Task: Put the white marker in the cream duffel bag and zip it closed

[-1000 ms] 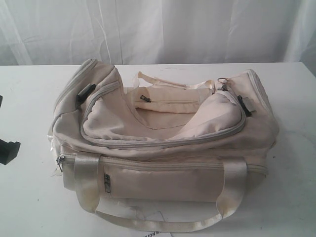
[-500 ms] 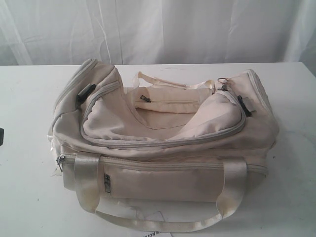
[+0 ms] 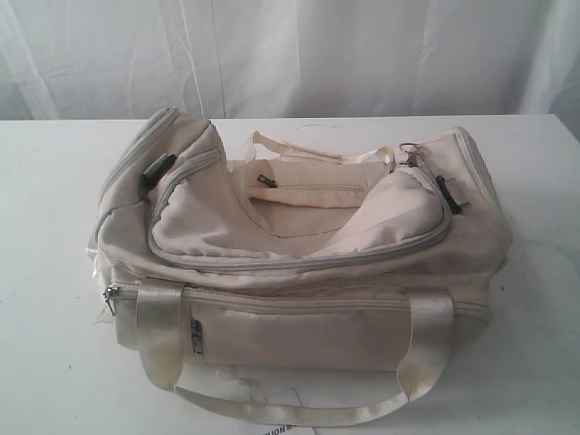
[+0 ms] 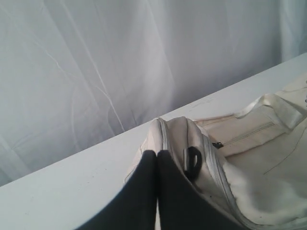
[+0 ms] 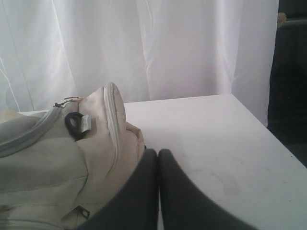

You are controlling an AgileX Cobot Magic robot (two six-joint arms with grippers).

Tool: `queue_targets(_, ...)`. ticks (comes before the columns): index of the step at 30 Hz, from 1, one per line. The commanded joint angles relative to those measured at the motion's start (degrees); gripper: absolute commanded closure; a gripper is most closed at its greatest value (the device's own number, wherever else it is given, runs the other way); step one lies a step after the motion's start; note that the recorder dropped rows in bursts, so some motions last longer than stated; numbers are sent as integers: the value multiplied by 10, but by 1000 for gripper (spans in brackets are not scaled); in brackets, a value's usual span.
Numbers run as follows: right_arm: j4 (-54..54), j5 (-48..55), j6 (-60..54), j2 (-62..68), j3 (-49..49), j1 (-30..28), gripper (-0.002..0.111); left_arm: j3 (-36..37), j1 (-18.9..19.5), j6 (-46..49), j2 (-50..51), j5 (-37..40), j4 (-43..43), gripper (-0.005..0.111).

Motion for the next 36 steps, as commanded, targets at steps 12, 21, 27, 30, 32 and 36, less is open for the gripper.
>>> queue_targets(12,-1,4,-2,-3,3,-1,108,3,2,-18,-5,-112,100,107)
queue_targets(21,-1,4,-2,-3,3,-1,108,3,2,-322,-5,-102,270,107)
queue_targets(27,-1,4,-2,-3,3,-1,108,3,2,-352,-5,-100,270,107)
queue_targets(30,-1,4,-2,-3,3,-1,108,3,2,-352,-8,-100,270,107)
queue_targets(32,-1,4,-2,-3,3,-1,108,3,2,-352,-11,-102,270,107)
queue_targets(36,-1,4,-2,-3,3,-1,108,3,2,-352,-18,-105,270,107)
